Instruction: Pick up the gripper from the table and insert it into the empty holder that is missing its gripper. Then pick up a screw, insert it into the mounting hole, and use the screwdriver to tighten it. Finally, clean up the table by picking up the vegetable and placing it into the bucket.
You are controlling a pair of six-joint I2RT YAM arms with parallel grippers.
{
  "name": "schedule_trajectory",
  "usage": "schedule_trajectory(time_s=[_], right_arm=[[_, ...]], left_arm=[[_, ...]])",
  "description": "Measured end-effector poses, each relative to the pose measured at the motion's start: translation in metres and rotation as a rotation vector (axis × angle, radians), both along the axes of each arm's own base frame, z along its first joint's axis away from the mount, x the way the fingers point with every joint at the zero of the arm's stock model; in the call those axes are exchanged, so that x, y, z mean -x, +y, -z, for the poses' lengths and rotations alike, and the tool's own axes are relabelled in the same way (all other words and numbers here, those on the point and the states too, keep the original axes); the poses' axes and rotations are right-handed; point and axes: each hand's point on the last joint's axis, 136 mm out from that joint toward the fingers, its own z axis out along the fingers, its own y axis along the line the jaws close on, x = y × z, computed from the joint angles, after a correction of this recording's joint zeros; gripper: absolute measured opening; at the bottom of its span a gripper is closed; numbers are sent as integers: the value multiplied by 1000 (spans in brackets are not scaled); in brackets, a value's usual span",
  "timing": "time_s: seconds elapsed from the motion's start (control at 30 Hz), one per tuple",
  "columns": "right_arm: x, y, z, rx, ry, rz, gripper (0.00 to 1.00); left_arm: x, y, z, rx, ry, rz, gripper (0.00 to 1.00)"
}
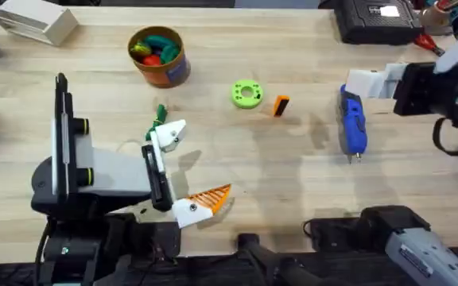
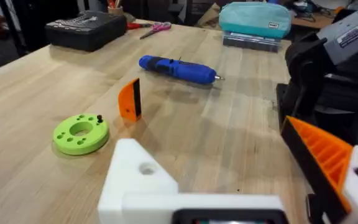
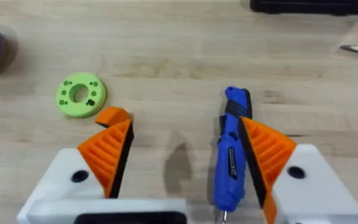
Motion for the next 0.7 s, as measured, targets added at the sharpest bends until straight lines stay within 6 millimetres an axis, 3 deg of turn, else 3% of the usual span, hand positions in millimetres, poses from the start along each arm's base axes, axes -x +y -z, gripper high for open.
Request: schedule_trajectory(time_s=[0.2, 0.43, 0.53, 0.7], right_arm=[[11, 4, 2, -18, 114, 3, 991], [-3, 29, -13, -60, 266, -10, 991], [-13, 46, -10, -54, 331, -19, 991], [-21, 94, 8, -14, 413, -130, 991]], left_arm=[[0, 0, 0, 0, 0, 0, 985], [0, 0, 0, 0, 0, 0, 985], [0, 0, 0, 0, 0, -1, 985], [0, 0, 0, 0, 0, -1, 985]])
